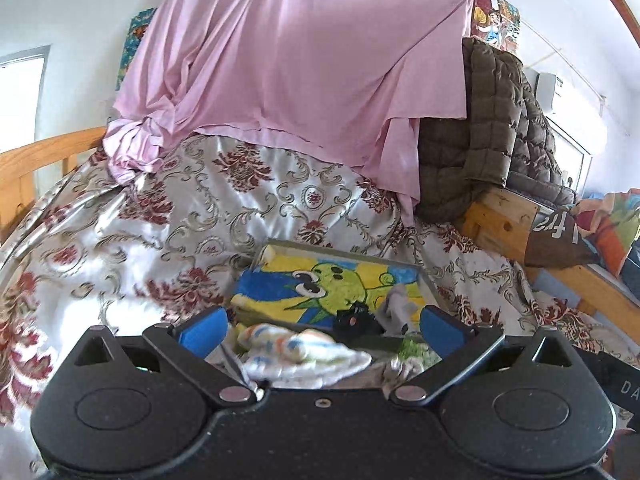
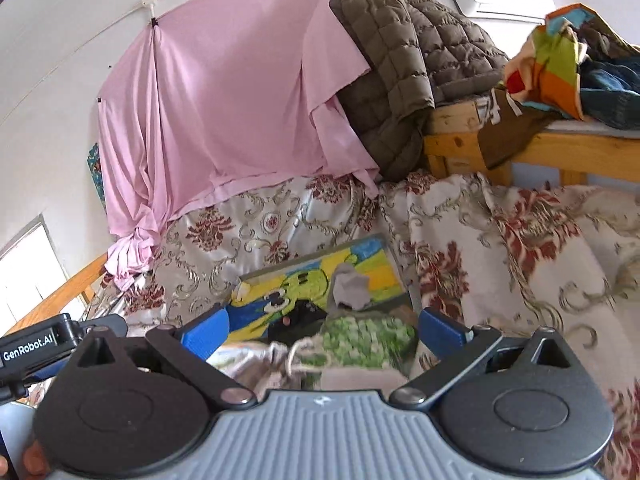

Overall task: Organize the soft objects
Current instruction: 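Move the left gripper to the orange silicone piece and grasp it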

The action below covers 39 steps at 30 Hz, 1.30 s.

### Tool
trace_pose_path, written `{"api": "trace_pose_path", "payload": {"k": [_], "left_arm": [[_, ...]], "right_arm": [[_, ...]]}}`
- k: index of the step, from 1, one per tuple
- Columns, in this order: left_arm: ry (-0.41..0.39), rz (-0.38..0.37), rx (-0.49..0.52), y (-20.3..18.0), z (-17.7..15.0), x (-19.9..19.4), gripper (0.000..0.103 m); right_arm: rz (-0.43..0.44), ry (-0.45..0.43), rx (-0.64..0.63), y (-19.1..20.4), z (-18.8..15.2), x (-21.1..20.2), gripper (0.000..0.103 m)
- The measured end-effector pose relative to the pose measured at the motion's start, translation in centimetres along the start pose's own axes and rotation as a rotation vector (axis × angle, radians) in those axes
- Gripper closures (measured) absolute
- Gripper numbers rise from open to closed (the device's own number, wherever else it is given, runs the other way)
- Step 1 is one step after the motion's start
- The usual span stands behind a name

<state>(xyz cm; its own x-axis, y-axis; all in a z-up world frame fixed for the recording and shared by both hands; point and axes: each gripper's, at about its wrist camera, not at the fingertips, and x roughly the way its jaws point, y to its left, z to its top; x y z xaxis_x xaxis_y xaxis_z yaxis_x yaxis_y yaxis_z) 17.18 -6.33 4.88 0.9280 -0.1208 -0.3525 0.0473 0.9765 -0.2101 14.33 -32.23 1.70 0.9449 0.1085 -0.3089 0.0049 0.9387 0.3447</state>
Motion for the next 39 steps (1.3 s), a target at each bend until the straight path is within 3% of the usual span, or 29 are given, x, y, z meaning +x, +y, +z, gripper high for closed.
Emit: {"api": "trace_pose_path", "payload": {"k": [12, 25, 28, 39], "left_arm": [[0.041, 0.056, 0.021, 2.5, -3.8, -4.0, 0.001], [0.187, 0.162, 0.004, 4.7, -7.1, -4.4, 0.001], [0.214, 0.171, 0.006, 4.7, -7.6, -3.9, 0.001], [0.29, 0.14, 0.036, 5.1, -9.1, -2.7, 0.001]], "right_arm": [[-0.055, 0.071, -0.076, 2.1, -3.0, -3.5, 0.0], [-0.108, 0.244, -0.105, 2.1, -5.2, -3.1, 0.0], [-0.117, 0.307, -0.091, 1.7, -5.4, -2.2, 0.0], [-0.147, 0.411, -0.132, 2.3, -6.1, -0.5, 0.0]]}}
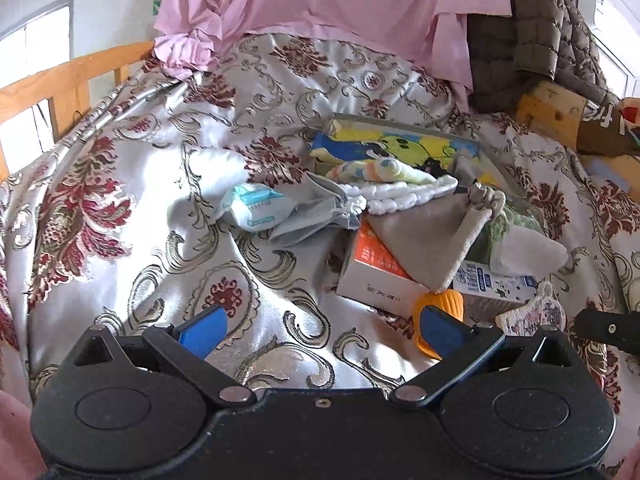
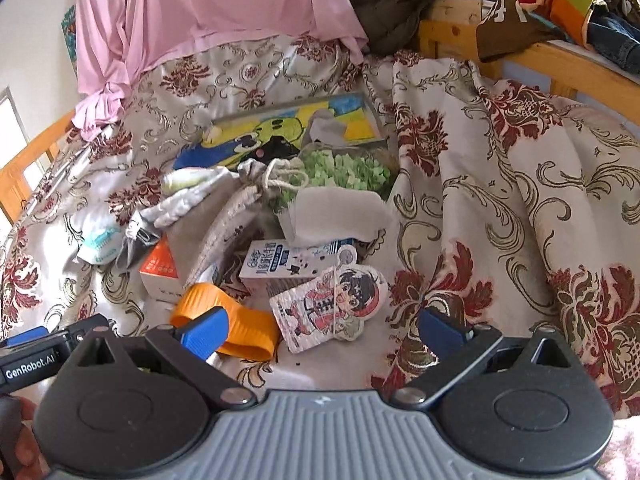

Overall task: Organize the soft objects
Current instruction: 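Move the left gripper to the orange silicone piece and grasp it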

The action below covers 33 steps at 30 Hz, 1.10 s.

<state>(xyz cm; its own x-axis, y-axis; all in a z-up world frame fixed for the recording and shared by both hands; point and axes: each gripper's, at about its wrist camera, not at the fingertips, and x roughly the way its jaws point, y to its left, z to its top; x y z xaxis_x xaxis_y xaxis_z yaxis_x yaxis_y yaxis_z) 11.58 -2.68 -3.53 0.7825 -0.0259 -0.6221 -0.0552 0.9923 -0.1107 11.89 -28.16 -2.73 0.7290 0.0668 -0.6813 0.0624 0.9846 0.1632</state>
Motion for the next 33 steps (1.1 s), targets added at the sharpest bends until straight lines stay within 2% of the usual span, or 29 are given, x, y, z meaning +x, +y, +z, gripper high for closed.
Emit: {"api": "trace_pose_path", "payload": {"k": [7, 21, 26, 33], "left_arm": [[0.062, -0.035, 0.018, 0.0, -0.2, 1.4, 0.001], [0.079, -0.074, 0.07, -1.4, -0.4, 1.5, 0.001], [0.066, -0.097, 0.055, -1.6, -0.3, 1.8, 0.001], [0.04, -0.194, 0.062, -2.7, -0.3, 3.3, 0.001]], "right_arm": [[-0.035, 0.059, -0.036, 0.8, 0.2, 1.2, 0.0], [-0.055, 0.09, -0.038, 0.6, 0.5, 1.8, 0.0], [-0.017, 0.114, -0.02, -0.1, 1.8, 2.6, 0.0], [0.035, 0.192, 0.022, -2.7, 4.8, 5.6, 0.0]]}}
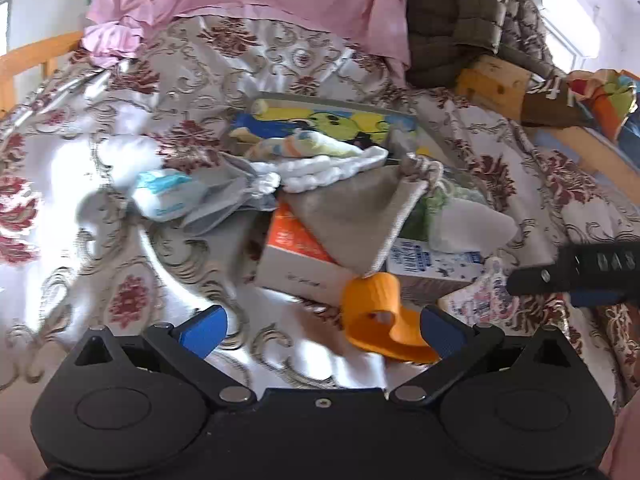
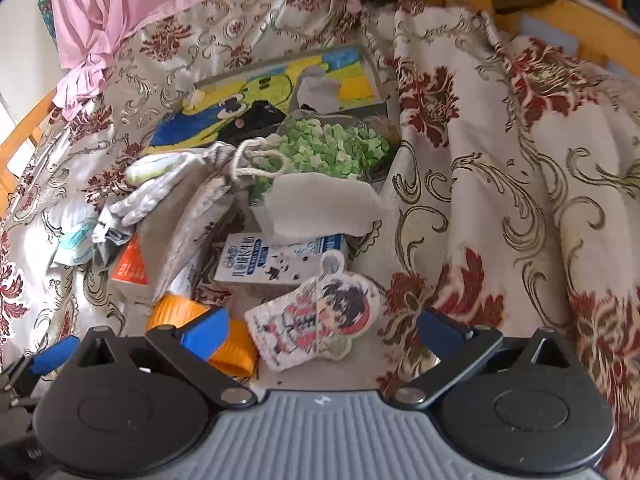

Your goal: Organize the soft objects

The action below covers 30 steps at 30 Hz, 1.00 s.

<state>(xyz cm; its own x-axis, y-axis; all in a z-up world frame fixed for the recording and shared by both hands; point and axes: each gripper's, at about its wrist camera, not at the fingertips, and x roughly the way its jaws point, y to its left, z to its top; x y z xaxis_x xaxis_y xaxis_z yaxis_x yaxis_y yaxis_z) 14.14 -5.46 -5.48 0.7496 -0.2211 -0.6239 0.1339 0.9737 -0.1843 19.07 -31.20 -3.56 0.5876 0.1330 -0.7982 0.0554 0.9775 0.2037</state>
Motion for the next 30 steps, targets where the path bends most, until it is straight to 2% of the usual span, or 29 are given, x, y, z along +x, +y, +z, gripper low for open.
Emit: {"api": "trace_pose_path", "payload": {"k": [2, 7, 13, 17, 20, 22, 27, 30], "left_arm": [[0.005, -0.024, -0.004, -0.2, 0.0, 0.7, 0.001], [0.028, -0.077, -0.038, -0.6, 0.2, 2.8, 0.001], [0.071, -0.123, -0.089, -0.5, 0.4, 5.1, 0.001], [0.087, -0.156, -0.128, -0.4, 0.4, 6.3, 0.003], [0.099, -0.187, -0.132, -0.5, 0.2, 6.9, 0.014], [0.105, -0.195, -0.13, -0.5, 0.1, 7.0, 0.033], [0.092, -0.191, -0.13, -0.3, 0.0, 6.4, 0.061], [0.09, -0.19, -0.152, 0.0, 0.0, 6.1, 0.066]], "right_arm": [[0.007, 0.029, 0.008, -0.6, 0.7, 1.0, 0.0], [0.117, 0.139, 0.098, -2.7, 2.0, 4.1, 0.0], [0.146, 0.156, 0.066, -3.2, 3.0, 6.6, 0.0], [0.206, 0.205, 0.07, -3.1, 2.9, 8.0, 0.0], [0.24, 0.221, 0.073, -3.0, 2.8, 8.0, 0.0], [0.266, 0.224, 0.087, -3.1, 2.7, 7.7, 0.0], [0.346, 0.24, 0.151, -4.0, 2.6, 7.5, 0.0], [0.391, 0.241, 0.17, -4.3, 2.6, 7.1, 0.0]]}}
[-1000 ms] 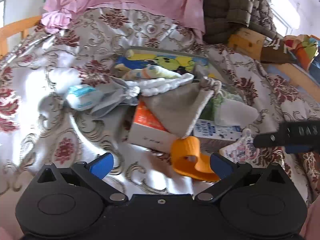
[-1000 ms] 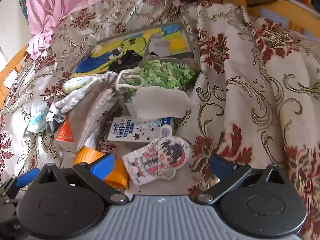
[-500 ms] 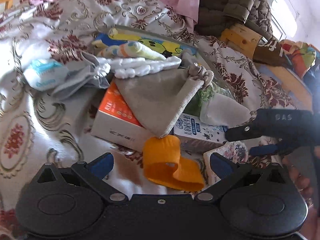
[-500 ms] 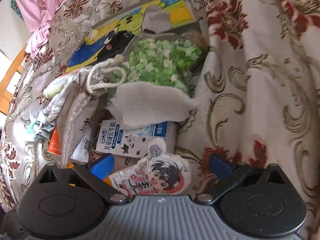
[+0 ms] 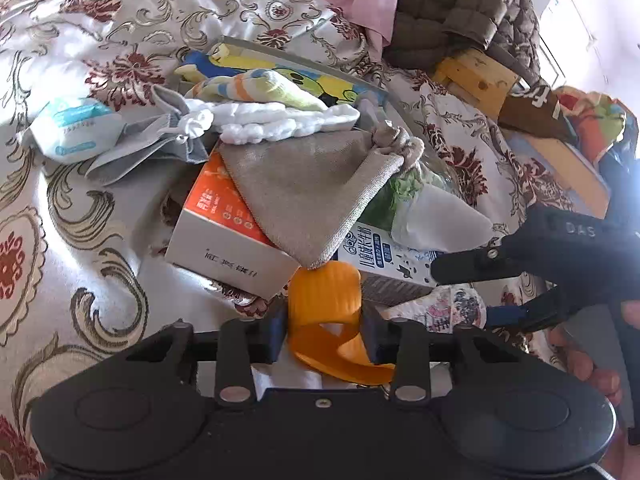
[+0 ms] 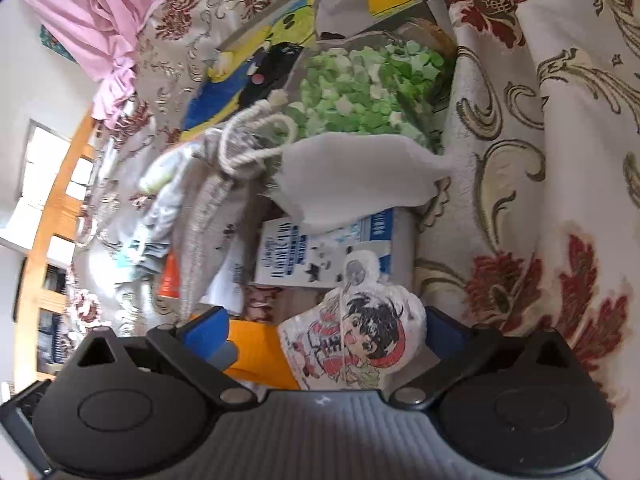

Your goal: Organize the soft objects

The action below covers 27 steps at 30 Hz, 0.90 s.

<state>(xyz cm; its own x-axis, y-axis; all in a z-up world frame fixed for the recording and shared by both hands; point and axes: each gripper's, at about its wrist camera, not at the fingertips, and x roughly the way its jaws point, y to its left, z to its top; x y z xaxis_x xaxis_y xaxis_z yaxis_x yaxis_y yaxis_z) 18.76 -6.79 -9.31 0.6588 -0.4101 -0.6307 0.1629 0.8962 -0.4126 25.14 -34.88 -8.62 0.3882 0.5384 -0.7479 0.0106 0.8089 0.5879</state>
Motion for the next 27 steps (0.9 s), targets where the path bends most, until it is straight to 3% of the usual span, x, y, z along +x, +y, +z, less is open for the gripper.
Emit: {"api": "trace_pose_path", "payload": {"k": [5, 8, 14, 16, 19, 27], "left_arm": [[0.002, 0.04, -0.002, -0.1, -0.3, -1.0, 0.073], [-0.002, 0.066, -0.004, -0.1, -0.6, -1.9, 0.074], [-0.037, 0.12, -0.002, 0.1, -0.9, -3.3, 0.075], [-0.029, 0.138, 0.007, 0.1, -1.0, -3.1, 0.075], [-0.025, 0.152, 0.014, 0.1, -1.0, -2.9, 0.074], [-0.026, 0.153, 0.007, 0.2, -1.1, -2.6, 0.074]], "right_arm": [[0.067, -0.012, -0.024, 0.8, -0.3, -0.8, 0.002], [0.087, -0.036, -0.048, 1.5, -0.4, -1.1, 0.009], [0.036, -0.057, -0.043, 1.6, -0.7, -0.9, 0.033], [0.02, -0.043, -0.05, 1.8, -0.8, -0.4, 0.047], [0.047, -0.027, -0.06, 2.0, -0.9, -0.2, 0.057], [0.089, -0.022, -0.083, 2.6, -1.2, 0.0, 0.071]]}}
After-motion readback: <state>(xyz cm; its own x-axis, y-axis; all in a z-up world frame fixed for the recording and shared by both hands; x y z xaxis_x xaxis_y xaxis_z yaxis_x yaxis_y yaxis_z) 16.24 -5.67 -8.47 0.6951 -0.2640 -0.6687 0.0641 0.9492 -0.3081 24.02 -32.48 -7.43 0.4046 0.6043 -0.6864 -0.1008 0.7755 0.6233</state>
